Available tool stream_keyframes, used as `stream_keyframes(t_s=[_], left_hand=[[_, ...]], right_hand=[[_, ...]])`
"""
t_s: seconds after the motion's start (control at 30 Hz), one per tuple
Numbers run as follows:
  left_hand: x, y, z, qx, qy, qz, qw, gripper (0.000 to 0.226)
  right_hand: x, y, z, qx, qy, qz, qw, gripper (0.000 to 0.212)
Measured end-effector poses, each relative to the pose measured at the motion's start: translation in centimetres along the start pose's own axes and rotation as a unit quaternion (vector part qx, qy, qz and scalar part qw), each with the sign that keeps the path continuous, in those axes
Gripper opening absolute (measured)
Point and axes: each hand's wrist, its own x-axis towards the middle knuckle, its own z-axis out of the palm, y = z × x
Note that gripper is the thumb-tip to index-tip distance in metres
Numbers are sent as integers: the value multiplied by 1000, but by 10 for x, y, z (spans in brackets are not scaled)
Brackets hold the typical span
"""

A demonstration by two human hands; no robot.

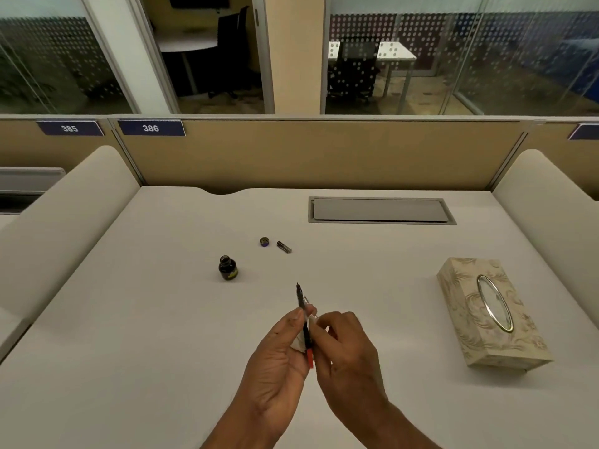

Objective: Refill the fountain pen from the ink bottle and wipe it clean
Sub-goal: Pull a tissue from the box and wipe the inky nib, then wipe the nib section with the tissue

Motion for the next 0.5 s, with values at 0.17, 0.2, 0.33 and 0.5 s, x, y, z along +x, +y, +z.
stream_keyframes(t_s=[0.17, 0.2, 0.33, 0.5], left_hand=[[-1, -15, -1, -16, 16, -6, 1000, 41], [-1, -18, -1, -19, 20, -9, 1000, 39], [-1, -27, -6, -22, 54, -28, 998, 42], [3, -25, -12, -28, 80, -49, 995, 45]], right_hand=[[-12, 19, -7, -4, -48, -22, 999, 39], [-16, 22, -8, -2, -59, -24, 998, 43], [-29, 32, -8, 13, -103, -38, 994, 51], [-35, 36, 2, 65, -109, -9, 992, 35]])
